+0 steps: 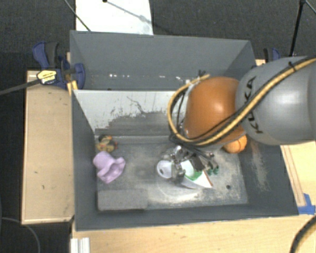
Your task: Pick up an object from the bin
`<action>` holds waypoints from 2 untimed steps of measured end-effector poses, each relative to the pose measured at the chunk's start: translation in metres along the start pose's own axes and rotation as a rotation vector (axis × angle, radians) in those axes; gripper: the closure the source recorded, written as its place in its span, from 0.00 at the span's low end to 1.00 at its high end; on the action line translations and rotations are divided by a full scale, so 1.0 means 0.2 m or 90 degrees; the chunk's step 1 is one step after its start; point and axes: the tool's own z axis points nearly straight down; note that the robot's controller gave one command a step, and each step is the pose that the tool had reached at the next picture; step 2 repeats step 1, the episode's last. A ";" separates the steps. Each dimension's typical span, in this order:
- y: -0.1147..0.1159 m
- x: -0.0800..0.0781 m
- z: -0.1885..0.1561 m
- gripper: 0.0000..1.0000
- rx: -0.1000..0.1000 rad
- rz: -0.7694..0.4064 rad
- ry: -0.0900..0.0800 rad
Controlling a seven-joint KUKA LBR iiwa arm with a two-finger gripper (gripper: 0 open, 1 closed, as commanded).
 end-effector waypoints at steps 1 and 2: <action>0.00 -0.01 -0.11 1.00 0.000 0.000 -0.003; 0.00 -0.01 -0.11 1.00 0.000 0.000 -0.003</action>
Offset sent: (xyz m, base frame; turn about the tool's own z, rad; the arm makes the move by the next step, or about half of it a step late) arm 0.0001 0.0001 0.0730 0.0000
